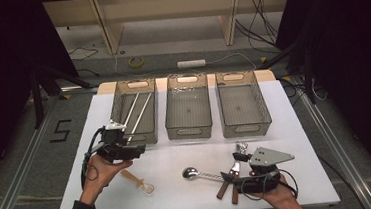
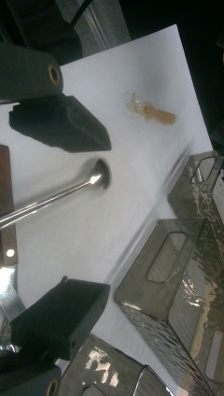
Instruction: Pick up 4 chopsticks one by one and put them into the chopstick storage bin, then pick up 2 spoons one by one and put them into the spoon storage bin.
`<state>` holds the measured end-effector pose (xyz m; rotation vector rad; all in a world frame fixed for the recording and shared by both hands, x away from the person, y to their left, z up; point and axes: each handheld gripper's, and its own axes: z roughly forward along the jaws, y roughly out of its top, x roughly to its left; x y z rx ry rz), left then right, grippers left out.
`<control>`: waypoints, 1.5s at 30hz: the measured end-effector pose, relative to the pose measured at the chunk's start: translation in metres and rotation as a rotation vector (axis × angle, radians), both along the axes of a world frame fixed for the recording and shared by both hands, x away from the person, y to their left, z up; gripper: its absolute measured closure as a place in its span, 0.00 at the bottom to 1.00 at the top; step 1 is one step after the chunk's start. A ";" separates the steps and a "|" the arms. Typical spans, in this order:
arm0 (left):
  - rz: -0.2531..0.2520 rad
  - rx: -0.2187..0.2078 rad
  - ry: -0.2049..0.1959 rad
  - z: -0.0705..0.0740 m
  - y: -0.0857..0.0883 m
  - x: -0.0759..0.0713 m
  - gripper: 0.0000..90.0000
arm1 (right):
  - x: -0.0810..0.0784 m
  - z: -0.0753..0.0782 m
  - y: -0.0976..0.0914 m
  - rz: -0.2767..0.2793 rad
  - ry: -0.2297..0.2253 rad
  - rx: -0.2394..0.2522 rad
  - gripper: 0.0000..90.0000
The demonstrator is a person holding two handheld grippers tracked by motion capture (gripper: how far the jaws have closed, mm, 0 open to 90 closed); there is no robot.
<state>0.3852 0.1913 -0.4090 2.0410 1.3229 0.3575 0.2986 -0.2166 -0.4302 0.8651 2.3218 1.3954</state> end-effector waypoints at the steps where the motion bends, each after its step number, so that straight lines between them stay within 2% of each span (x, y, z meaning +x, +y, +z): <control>1: 0.004 0.001 -0.001 -0.001 0.000 -0.001 0.26 | 0.000 0.000 0.000 0.001 0.001 0.000 0.30; 5: 0.017 0.004 0.006 -0.003 0.001 -0.005 0.25 | 0.000 0.000 -0.001 0.001 0.001 0.001 0.30; 14: -0.001 0.002 0.021 -0.010 0.002 -0.010 0.25 | 0.001 -0.001 -0.003 -0.001 0.004 0.008 0.30; 20: -0.043 0.012 0.003 -0.010 0.003 -0.014 0.24 | 0.001 -0.001 -0.004 -0.002 0.005 0.006 0.30; 24: -0.074 0.020 0.011 -0.010 0.003 -0.016 0.24 | 0.001 -0.001 -0.003 -0.002 0.004 0.007 0.30; 37: -0.135 0.099 0.040 -0.017 0.005 -0.018 0.27 | 0.001 -0.001 -0.002 0.001 0.003 0.005 0.30; 41: -0.161 0.115 0.055 -0.019 0.006 -0.017 0.34 | 0.001 -0.001 -0.003 -0.003 0.005 0.006 0.30; 45: -0.210 0.169 0.060 -0.021 0.008 -0.018 0.44 | 0.001 -0.001 -0.003 0.000 0.004 0.004 0.30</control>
